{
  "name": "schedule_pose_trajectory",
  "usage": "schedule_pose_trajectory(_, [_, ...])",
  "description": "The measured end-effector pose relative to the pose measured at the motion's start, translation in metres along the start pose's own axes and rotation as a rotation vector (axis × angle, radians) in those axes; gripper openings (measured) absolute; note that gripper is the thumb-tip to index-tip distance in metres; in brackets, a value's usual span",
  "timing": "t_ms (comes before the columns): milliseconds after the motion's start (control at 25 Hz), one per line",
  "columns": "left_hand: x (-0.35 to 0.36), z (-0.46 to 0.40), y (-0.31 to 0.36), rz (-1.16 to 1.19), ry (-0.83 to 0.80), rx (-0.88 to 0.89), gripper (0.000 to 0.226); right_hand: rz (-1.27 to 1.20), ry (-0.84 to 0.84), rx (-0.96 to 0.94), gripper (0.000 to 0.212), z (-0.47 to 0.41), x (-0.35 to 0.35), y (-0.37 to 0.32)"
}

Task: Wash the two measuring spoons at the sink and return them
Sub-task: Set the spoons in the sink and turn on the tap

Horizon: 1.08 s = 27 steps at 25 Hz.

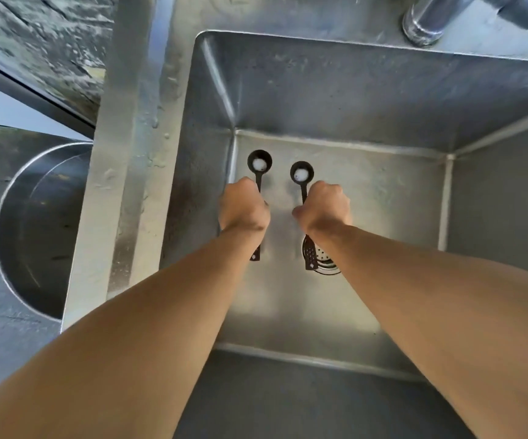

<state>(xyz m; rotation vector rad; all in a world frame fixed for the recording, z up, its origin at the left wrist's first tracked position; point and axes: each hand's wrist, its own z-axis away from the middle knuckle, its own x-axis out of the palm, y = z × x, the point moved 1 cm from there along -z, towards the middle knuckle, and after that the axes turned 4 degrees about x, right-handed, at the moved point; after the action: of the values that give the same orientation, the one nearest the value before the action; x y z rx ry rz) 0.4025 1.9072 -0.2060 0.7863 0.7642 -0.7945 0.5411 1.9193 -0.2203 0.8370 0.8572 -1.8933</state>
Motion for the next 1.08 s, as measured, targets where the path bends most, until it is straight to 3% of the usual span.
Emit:
schedule_pose_trajectory(120, [0.013,-0.026,-0.005,-0.033,0.020,-0.052,0.016,0.021,0.011,-0.024,0.015,-0.022,0.018,-0.007])
schedule_pose_trajectory(240, [0.027,-0.048,-0.010,-0.045,0.045,-0.085,0.002,0.027,0.024,-0.049,0.016,-0.043,0.028,-0.017])
schedule_pose_trajectory(280, [0.031,-0.053,-0.011,-0.063,0.065,-0.091,0.006,0.027,0.026,-0.054,0.016,-0.049,0.030,-0.020])
schedule_pose_trajectory(680, [0.051,-0.079,-0.013,-0.165,0.097,-0.050,0.020,-0.053,-0.014,-0.036,0.020,-0.069,0.053,-0.052])
schedule_pose_trajectory(920, [0.051,-0.083,-0.015,-0.143,0.112,-0.005,0.010,-0.062,-0.038,0.017,0.024,-0.074,0.061,-0.055])
schedule_pose_trajectory(1080, [0.052,-0.079,-0.016,-0.183,0.137,0.027,0.037,-0.072,-0.025,0.042,0.023,-0.074,0.061,-0.058])
